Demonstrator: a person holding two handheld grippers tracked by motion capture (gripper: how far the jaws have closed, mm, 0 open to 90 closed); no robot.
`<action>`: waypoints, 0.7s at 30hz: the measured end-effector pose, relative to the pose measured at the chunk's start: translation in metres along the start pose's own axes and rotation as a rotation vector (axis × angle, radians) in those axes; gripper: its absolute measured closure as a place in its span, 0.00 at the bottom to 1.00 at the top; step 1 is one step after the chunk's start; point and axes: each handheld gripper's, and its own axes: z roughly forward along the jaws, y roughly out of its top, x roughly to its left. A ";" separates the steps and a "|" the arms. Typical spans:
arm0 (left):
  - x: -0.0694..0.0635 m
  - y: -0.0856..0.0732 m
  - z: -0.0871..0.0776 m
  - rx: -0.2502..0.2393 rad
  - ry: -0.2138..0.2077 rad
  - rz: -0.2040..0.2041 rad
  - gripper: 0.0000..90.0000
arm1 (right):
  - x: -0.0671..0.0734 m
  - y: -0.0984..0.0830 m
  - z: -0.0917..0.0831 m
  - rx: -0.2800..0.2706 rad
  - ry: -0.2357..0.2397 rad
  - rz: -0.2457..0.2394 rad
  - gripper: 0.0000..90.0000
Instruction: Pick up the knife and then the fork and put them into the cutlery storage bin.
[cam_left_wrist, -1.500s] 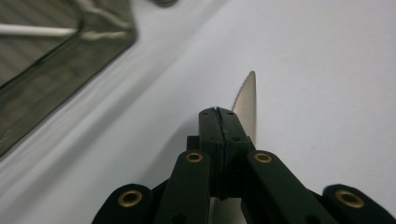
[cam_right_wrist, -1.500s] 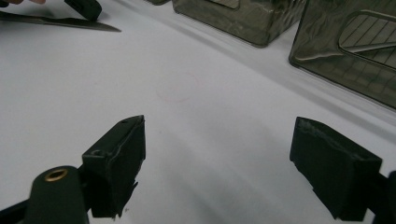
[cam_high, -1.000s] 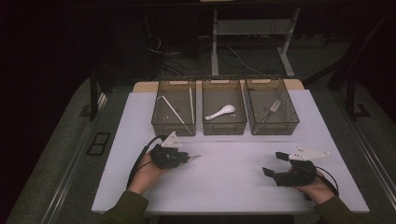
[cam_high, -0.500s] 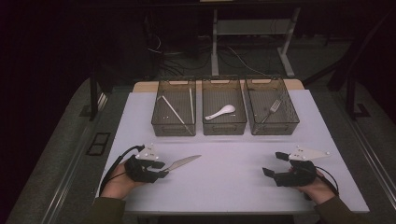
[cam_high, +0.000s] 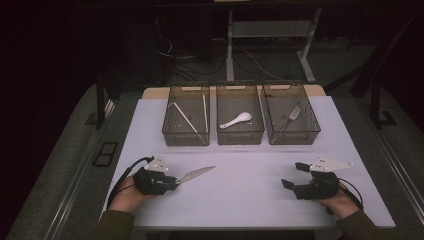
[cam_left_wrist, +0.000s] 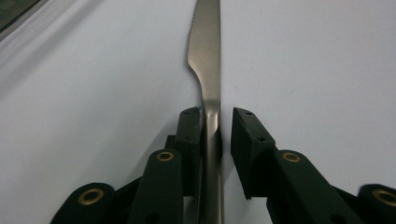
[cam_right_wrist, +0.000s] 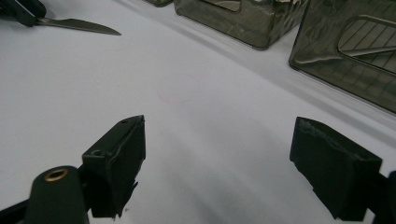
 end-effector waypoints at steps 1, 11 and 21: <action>0.000 0.000 0.000 0.009 0.002 0.011 0.82 | 0.000 0.000 0.000 -0.001 0.001 -0.001 0.21; -0.001 0.004 0.001 0.032 0.013 0.041 0.88 | 0.001 0.000 0.000 0.001 0.003 -0.008 0.21; -0.005 0.005 -0.001 0.008 0.026 0.033 0.88 | 0.001 0.001 -0.001 -0.003 0.001 -0.009 0.21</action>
